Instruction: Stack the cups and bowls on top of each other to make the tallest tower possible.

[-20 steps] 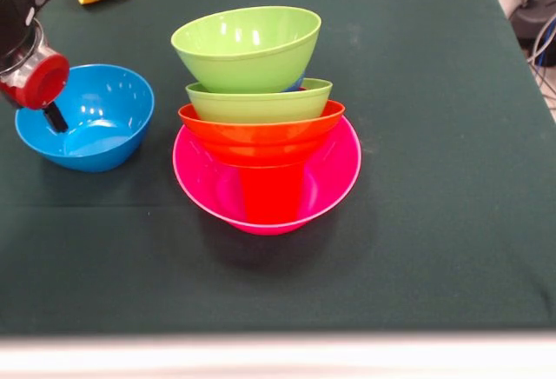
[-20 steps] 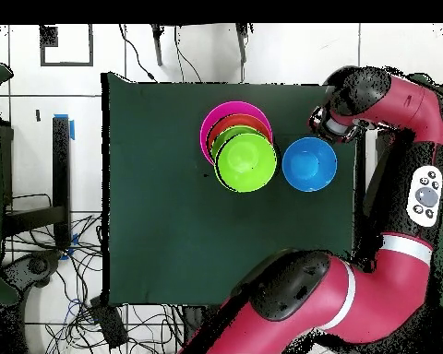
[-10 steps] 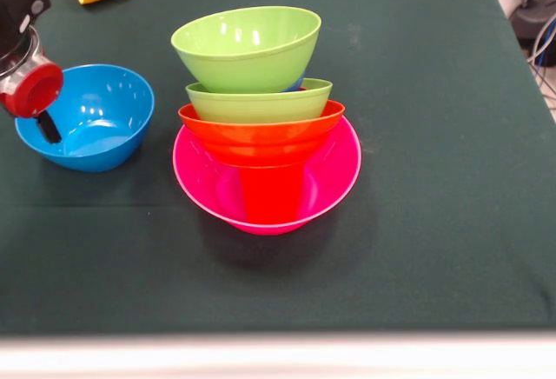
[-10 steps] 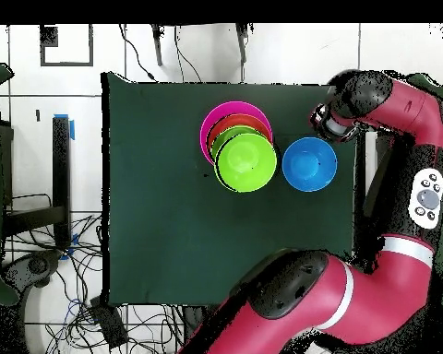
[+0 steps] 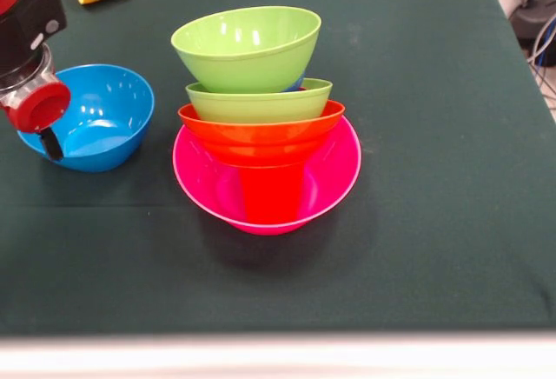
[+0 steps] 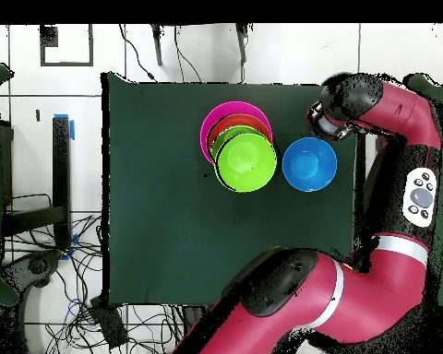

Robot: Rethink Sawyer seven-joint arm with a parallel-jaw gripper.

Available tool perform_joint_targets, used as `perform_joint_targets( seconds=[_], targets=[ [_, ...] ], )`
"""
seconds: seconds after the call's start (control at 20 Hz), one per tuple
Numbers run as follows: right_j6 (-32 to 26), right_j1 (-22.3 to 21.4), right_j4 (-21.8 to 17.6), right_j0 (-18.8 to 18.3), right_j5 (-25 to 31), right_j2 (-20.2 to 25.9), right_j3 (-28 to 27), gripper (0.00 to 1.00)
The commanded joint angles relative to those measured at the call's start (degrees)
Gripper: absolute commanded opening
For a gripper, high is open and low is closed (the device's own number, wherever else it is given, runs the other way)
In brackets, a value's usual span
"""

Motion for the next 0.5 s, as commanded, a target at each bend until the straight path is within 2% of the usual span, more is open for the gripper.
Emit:
perform_joint_targets(
  seconds=[0.05, 0.2, 0.5],
  targets=[
    [13.8, 2.2, 1.9, 3.0, -3.7, -0.5, 7.9, 1.0],
    [13.8, 2.6, 2.5, 3.1, -3.6, -1.0, 7.4, 1.0],
    [14.0, 1.8, 4.1, 3.7, -3.5, -2.5, 10.1, 1.0]
  ],
)
